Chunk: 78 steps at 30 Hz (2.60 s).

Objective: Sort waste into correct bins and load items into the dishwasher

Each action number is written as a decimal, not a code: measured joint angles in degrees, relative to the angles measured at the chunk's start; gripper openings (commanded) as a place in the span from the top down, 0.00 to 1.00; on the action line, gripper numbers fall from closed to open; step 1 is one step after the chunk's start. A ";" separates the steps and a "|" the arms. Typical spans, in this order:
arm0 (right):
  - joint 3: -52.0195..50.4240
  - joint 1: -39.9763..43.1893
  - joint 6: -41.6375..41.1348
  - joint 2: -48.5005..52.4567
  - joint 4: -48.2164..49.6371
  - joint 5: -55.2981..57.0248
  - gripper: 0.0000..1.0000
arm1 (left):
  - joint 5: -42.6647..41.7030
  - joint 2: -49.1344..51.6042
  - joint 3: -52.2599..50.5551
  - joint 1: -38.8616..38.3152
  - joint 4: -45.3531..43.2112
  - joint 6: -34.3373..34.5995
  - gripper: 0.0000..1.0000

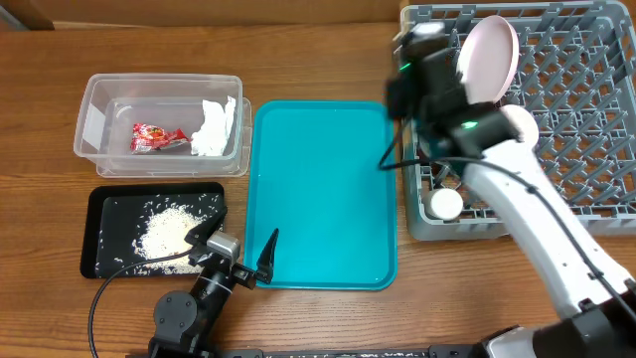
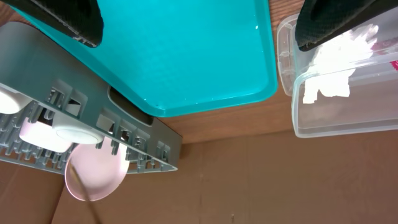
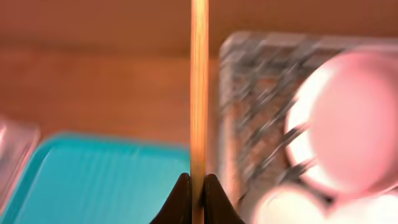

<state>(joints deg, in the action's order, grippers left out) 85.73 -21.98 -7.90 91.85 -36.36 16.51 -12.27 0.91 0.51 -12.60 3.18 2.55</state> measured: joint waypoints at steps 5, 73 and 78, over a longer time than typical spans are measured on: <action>0.02 5.49 3.37 4.46 3.28 -0.22 0.96 | 0.00 0.00 0.00 0.00 0.00 0.00 0.00; -30.34 6.75 3.41 -61.29 -7.89 -13.86 0.00 | 0.00 0.00 -0.02 0.00 -0.02 0.00 0.00; -42.45 11.85 3.41 -71.93 -3.13 -17.70 0.00 | 0.00 0.00 0.00 0.00 0.00 0.00 0.00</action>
<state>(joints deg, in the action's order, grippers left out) 43.29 -10.13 -4.49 19.92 -39.48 -1.19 -12.27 0.91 0.51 -12.60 3.18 2.55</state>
